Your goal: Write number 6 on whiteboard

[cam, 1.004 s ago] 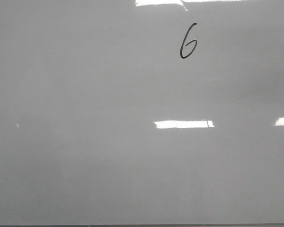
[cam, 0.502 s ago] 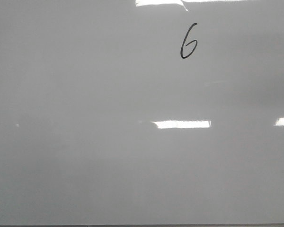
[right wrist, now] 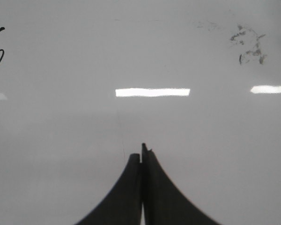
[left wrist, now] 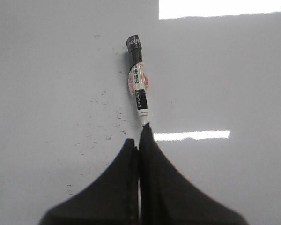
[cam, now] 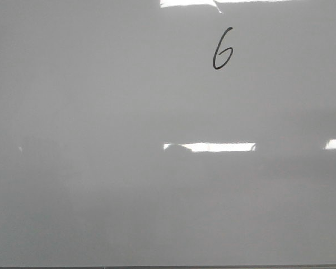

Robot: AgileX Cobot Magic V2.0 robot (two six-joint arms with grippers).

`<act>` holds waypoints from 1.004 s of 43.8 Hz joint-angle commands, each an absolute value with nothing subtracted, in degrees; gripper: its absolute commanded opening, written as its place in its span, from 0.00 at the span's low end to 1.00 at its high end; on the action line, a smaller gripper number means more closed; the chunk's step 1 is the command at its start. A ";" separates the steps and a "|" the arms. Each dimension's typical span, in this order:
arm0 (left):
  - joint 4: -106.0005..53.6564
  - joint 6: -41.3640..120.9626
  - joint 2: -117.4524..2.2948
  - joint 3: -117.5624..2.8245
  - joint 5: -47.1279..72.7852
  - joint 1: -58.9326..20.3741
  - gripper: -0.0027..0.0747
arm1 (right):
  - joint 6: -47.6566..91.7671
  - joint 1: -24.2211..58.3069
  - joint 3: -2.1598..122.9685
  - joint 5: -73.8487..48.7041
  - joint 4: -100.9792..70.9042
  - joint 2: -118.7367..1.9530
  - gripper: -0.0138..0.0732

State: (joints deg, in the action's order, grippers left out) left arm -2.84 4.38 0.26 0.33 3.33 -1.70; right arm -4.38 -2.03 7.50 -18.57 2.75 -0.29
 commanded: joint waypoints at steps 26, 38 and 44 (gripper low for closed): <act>-3.42 4.42 1.08 0.51 -1.42 -2.09 0.01 | -4.91 -2.27 -1.27 2.31 0.42 1.73 0.08; -3.42 4.42 1.08 0.51 -1.42 -2.09 0.01 | -4.91 -2.19 -1.27 2.32 0.42 1.73 0.08; -3.42 4.42 1.08 0.51 -1.42 -2.09 0.01 | -4.91 -2.19 -1.27 2.32 0.42 1.73 0.08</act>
State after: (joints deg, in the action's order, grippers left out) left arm -2.84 4.38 0.26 0.33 3.24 -1.70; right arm -4.96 -2.03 -1.49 -2.73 0.55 0.60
